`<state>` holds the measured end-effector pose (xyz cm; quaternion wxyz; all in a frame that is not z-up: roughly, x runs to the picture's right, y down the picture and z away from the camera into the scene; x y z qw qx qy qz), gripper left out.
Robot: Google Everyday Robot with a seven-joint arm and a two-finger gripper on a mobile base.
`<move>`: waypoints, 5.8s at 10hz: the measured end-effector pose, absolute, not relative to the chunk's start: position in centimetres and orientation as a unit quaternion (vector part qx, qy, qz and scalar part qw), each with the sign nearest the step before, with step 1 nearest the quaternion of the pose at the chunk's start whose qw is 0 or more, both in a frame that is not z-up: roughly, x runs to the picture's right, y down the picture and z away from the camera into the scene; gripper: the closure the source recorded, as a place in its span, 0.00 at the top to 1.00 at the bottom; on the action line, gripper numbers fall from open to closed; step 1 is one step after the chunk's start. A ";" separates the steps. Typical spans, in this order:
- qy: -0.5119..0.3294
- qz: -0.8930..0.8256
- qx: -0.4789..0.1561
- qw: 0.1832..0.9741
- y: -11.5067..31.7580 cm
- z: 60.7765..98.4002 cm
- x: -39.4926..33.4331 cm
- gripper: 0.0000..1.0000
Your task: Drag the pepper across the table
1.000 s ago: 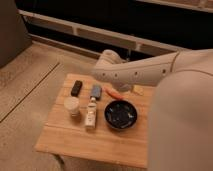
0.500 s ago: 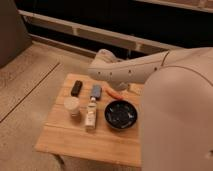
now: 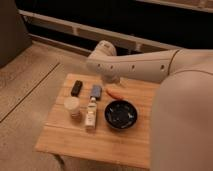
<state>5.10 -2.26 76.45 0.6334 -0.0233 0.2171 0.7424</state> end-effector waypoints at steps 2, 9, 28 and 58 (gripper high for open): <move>0.213 0.742 -0.026 0.635 -2.2 76.4 4.7 0.65; 0.106 0.794 -0.123 0.586 -4.4 80.1 5.1 0.65; 0.122 0.434 -0.314 0.836 0.6 84.8 6.7 0.65; 0.094 0.262 -0.368 0.887 3.2 97.5 7.7 0.65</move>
